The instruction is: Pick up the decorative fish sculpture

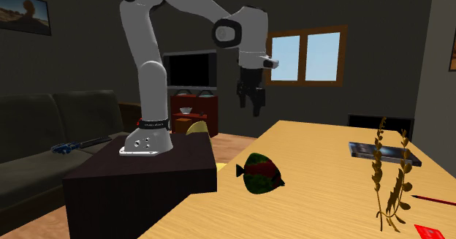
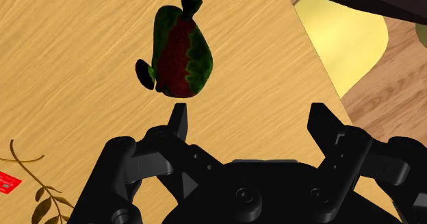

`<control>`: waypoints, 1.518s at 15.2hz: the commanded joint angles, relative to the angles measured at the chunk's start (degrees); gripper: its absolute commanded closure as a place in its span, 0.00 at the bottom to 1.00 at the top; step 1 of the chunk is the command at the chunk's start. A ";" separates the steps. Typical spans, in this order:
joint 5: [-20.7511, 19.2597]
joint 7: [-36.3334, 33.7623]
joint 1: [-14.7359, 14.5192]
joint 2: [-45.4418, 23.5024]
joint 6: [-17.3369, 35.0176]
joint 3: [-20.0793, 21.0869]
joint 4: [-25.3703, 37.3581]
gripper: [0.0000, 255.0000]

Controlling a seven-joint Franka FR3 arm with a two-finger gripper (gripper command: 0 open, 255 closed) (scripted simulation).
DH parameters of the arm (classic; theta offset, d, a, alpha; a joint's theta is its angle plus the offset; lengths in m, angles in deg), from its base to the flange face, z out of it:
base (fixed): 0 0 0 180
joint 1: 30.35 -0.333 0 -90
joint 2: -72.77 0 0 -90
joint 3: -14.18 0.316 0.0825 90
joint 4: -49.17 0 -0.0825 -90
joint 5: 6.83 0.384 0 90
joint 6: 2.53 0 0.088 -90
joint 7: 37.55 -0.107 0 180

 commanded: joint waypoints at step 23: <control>43.25 49.59 17.77 -57.17 -4.62 11.94 31.74 0.00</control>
